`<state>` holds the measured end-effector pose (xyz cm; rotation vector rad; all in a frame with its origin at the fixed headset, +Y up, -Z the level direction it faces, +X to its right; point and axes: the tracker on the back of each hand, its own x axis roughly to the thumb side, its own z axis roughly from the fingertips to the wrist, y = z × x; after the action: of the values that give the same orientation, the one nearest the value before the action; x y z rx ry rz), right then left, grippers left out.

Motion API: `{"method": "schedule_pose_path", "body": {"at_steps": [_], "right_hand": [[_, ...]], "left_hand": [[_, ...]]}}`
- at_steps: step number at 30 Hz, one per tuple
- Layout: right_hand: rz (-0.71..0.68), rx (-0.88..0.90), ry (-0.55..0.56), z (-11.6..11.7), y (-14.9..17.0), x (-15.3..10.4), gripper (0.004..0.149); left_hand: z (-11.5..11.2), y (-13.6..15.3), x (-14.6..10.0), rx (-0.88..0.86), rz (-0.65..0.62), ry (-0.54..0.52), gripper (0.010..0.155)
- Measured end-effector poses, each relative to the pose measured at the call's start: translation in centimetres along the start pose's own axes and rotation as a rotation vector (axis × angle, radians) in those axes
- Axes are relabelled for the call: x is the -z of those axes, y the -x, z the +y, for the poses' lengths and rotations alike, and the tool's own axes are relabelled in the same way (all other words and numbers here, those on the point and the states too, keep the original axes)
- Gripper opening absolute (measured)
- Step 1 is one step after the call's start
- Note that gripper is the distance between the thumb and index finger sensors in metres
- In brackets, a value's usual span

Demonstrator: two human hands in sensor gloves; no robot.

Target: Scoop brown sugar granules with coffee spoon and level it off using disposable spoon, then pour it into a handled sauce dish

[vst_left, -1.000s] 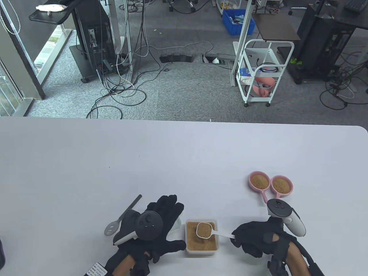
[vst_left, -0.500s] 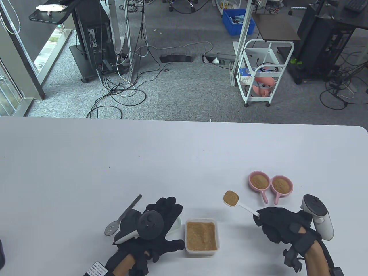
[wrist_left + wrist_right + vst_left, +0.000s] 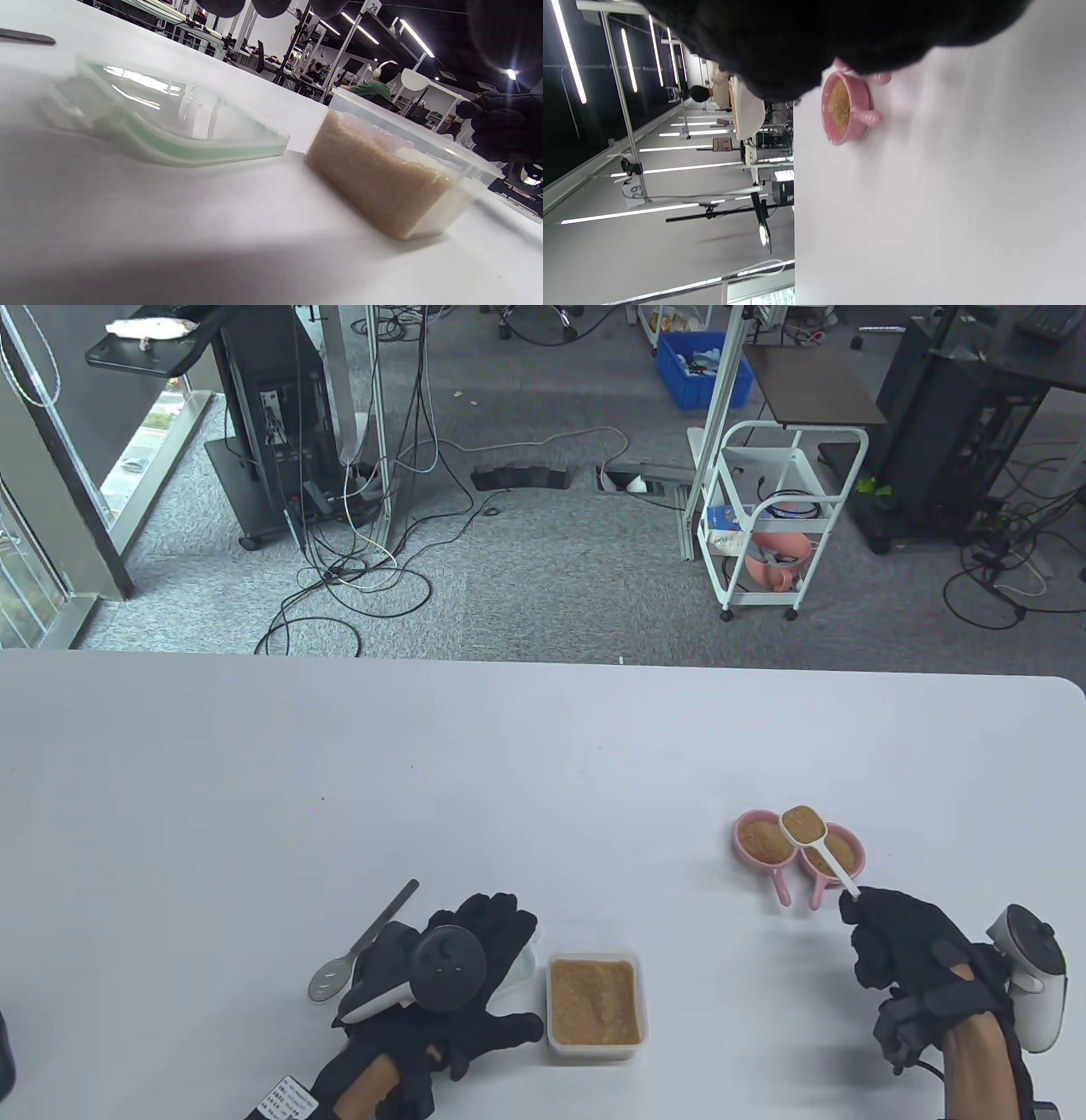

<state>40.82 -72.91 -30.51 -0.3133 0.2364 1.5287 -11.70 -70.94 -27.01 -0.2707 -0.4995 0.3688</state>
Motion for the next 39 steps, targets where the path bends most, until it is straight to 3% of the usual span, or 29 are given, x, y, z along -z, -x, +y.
{"method": "schedule_pose_path", "body": {"at_steps": [13, 39], "right_hand": [[0.086, -0.102, 0.301, -2.1, 1.2, 0.2, 0.044], [0.057, -0.481, 0.487, -1.4, -0.4, 0.0, 0.044]], "left_hand": [[0.0, 0.1, 0.0, 0.009, 0.012, 0.013, 0.103], [-0.3, 0.1, 0.2, 0.016, 0.019, 0.034, 0.105]]}}
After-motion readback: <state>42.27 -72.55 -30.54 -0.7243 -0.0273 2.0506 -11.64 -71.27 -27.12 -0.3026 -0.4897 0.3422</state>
